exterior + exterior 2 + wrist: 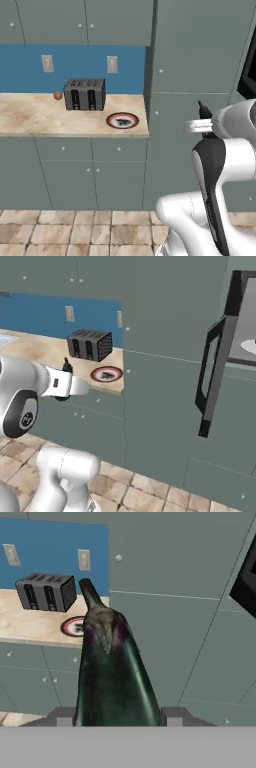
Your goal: Pick the eggplant from the counter and place it in the microwave. Then turn on the microwave.
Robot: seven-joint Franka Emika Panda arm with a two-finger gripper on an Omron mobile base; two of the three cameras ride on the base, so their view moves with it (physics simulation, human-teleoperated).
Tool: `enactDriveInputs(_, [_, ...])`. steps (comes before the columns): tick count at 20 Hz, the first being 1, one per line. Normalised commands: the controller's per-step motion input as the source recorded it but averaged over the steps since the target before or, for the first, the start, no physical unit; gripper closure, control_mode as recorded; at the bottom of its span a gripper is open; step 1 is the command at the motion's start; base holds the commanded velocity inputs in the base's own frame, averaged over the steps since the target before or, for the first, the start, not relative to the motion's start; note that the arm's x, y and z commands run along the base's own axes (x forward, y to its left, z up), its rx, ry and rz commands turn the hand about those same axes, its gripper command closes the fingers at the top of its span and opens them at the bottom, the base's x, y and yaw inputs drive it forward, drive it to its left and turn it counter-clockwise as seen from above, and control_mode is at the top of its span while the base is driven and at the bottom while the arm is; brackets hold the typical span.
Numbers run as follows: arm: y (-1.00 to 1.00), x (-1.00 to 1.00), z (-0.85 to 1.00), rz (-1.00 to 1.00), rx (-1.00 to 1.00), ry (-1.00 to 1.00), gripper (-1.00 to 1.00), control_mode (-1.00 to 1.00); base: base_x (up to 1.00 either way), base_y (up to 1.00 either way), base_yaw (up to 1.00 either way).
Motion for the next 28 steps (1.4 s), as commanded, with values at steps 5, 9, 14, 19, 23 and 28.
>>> enactDriveInputs(5, [0.00,0.00,0.00,0.00,0.00,0.00,1.00,1.00,-0.58,-0.33,0.03])
enactDriveInputs(9, [0.00,0.00,0.00,0.00,0.00,0.00,1.00,1.00,-0.65,-0.46,0.01])
enactDriveInputs(14, [0.00,0.00,0.00,0.00,0.00,0.00,1.00,1.00,-0.59,-0.61,0.02])
enactDriveInputs(19, [0.00,0.00,0.00,0.00,0.00,0.00,1.00,1.00,-0.32,-0.53,0.06])
enactDriveInputs(23, [0.00,0.00,0.00,0.00,0.00,0.00,1.00,1.00,-0.22,-0.48,0.07])
enactDriveInputs(28, [0.00,0.00,0.00,0.00,0.00,0.00,1.00,1.00,-0.22,-0.48,0.07])
